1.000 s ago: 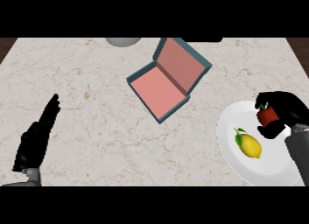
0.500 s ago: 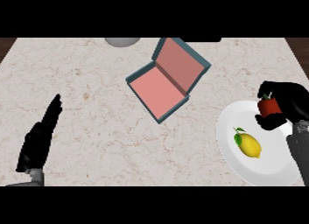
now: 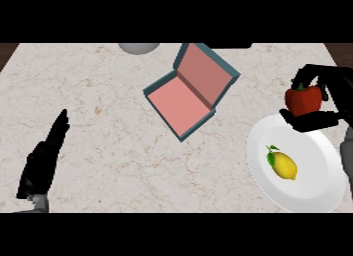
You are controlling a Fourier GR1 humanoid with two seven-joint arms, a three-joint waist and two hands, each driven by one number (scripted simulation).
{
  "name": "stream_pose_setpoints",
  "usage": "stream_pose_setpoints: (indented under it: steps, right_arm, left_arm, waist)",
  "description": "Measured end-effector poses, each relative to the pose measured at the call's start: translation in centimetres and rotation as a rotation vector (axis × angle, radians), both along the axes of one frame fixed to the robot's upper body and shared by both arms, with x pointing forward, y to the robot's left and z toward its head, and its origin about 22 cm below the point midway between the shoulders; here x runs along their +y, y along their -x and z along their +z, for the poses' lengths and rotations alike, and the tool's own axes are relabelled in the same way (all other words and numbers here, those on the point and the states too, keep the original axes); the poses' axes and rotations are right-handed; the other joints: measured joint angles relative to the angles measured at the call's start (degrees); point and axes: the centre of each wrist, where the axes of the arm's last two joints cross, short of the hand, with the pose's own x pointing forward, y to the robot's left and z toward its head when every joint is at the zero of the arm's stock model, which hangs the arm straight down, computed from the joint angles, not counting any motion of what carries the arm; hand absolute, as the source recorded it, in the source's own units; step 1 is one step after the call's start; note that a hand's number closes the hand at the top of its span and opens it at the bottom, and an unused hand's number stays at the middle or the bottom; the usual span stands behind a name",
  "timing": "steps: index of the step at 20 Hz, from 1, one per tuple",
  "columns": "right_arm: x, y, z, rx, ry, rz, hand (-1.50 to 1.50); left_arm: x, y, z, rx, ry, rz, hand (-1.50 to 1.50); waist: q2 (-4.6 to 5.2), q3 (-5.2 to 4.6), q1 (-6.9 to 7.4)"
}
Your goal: Pick the bell pepper from the plate and place it in the cardboard box
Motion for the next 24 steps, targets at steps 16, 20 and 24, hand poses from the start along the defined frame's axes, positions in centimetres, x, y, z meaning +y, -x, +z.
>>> stream_pose_setpoints:
  steps: [16, 20, 24]
  right_arm:
    - [11.9, -4.1, 8.2, -0.029, -0.122, 0.123, 1.50]
    - [15.6, -6.2, 7.6, 0.018, -0.105, 0.123, 1.50]
    - [18.1, -8.2, 5.3, 0.075, -0.085, 0.122, 1.50]
  left_arm:
    - [-0.4, -0.5, 0.6, -0.014, -0.005, -0.018, 0.00]
    - [-0.1, -1.1, 0.7, -0.016, -0.002, -0.028, 0.00]
    - [0.0, -1.3, 0.7, -0.012, 0.002, -0.030, 0.00]
  waist:
    - [0.29, -0.04, 0.99]
    - [0.43, -0.02, 1.30]
    - [0.55, -0.04, 1.57]
